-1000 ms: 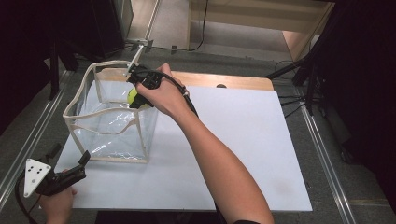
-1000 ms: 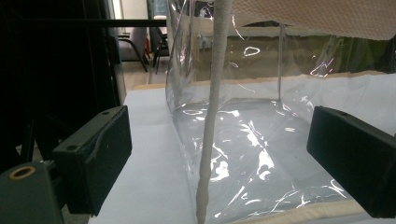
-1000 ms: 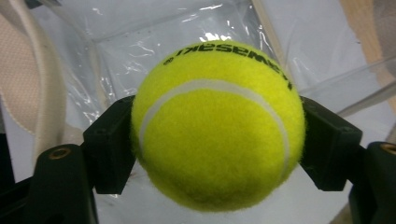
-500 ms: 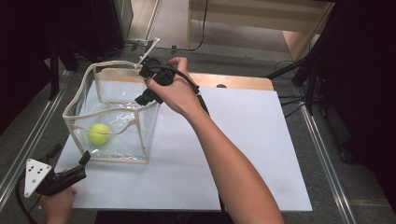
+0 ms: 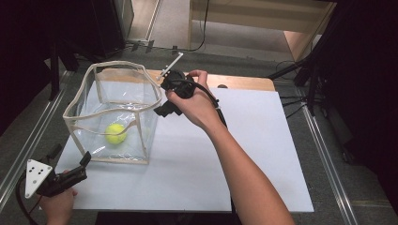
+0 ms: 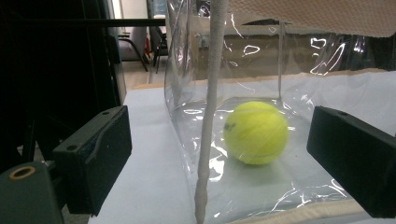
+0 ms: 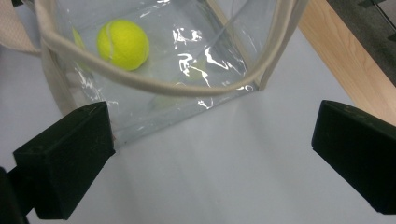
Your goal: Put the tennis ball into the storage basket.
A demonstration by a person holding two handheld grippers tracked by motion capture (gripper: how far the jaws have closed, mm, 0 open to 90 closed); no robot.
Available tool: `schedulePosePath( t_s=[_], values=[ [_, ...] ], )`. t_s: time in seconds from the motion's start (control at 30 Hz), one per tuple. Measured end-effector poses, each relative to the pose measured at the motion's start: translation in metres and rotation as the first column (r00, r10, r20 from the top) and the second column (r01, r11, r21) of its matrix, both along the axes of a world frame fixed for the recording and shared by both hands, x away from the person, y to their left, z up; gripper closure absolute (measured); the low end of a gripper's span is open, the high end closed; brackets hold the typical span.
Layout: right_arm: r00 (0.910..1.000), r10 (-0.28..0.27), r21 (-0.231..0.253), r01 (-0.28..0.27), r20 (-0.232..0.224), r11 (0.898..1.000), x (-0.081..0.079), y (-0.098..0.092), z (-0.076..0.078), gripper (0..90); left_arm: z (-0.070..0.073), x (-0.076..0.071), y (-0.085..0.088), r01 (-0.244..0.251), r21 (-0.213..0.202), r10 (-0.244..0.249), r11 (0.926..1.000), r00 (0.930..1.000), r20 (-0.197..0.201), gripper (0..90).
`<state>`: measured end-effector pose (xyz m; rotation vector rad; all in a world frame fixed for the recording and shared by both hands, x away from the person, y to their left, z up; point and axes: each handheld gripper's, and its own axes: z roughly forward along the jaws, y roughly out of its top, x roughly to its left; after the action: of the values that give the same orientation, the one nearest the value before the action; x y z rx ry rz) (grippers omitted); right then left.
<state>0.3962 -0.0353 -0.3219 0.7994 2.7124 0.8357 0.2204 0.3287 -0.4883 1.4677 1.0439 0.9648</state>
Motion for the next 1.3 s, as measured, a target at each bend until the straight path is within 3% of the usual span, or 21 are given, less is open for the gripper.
schedulePosePath(
  t_s=[0.5,0.87,1.3],
  values=[
    [0.9995,-0.031,0.017,0.031,-0.008,0.999,-0.021,-0.026,-0.040,0.0,0.000,0.000,-0.001,0.001,0.001,-0.001,1.0000,1.0000,-0.001,6.9],
    [0.9996,-0.025,0.045,0.024,0.016,0.999,-0.031,-0.035,-0.052,0.0,0.000,0.000,0.000,0.001,0.005,-0.001,1.0000,1.0000,-0.001,6.9],
    [0.9971,-0.073,0.078,0.071,0.021,0.994,-0.045,-0.056,-0.078,0.0,0.000,-0.001,-0.001,-0.004,0.007,0.004,1.0000,1.0000,-0.005,6.9]
  ],
)
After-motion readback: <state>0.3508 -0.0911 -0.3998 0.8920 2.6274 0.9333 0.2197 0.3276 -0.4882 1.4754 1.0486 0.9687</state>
